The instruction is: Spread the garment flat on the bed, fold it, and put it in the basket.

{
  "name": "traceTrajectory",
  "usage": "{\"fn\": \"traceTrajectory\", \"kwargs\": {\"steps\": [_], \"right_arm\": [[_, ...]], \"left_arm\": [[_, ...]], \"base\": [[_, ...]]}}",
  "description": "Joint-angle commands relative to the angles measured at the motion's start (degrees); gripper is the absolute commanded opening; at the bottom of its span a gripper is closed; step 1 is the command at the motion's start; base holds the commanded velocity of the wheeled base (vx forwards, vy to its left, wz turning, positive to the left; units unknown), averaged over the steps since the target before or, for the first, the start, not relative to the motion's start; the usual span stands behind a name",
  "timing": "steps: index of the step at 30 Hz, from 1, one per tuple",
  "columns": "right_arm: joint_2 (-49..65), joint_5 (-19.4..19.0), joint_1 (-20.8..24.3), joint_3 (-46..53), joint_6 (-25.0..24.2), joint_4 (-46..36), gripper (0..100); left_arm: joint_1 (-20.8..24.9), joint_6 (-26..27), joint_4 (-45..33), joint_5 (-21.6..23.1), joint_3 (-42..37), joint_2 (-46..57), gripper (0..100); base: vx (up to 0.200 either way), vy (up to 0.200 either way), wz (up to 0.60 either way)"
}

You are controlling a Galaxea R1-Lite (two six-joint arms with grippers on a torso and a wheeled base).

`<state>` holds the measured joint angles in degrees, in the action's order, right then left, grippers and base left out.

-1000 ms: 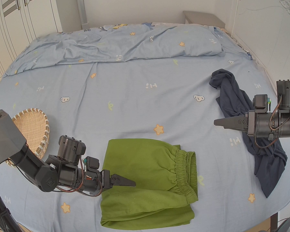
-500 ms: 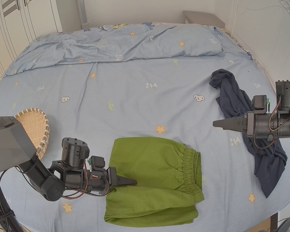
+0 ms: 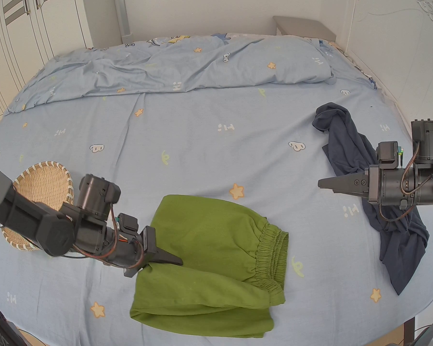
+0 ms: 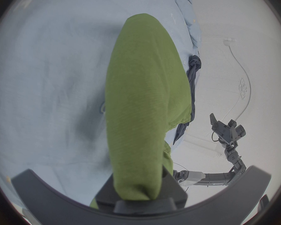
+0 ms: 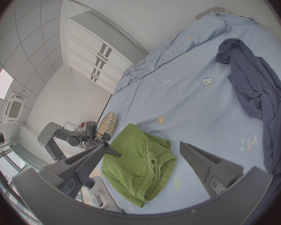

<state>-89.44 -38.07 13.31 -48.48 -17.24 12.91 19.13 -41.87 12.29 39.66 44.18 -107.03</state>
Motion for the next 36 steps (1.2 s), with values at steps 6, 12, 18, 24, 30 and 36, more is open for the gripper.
{"fn": "traceTrajectory", "kwargs": {"steps": [6, 12, 18, 24, 30, 36], "right_arm": [[-2.1, 0.1, -0.1, -0.4, -1.0, -0.2, 100], [-2.5, 0.2, 0.2, -0.4, -1.0, -0.2, 100], [-2.5, 0.2, 0.5, -0.3, -1.0, -0.3, 100], [-2.5, 0.2, 0.7, -0.3, -1.0, -0.3, 100], [-2.4, 1.2, 1.6, -0.1, -1.0, -0.3, 100], [-2.4, 1.5, 1.9, 0.0, -1.0, -0.2, 100]], "left_arm": [[-9.4, 11.0, -22.1, 3.8, 16.0, 10.9, 0], [-11.7, 11.4, -28.3, 3.9, 21.2, 11.6, 0], [-12.7, 11.5, -32.0, 3.9, 24.2, 11.6, 0], [-12.4, 11.6, -32.2, 3.9, 24.3, 11.7, 0], [-12.2, 11.6, -32.2, 3.9, 24.2, 11.7, 0], [-12.1, 12.1, -32.3, 3.9, 23.9, 11.8, 0]], "base": [[0.000, 0.000, 0.00], [0.000, 0.033, 0.00], [0.000, 0.200, 0.00], [0.000, 0.200, 0.00], [0.000, 0.200, 0.00], [0.000, 0.200, 0.00]]}}
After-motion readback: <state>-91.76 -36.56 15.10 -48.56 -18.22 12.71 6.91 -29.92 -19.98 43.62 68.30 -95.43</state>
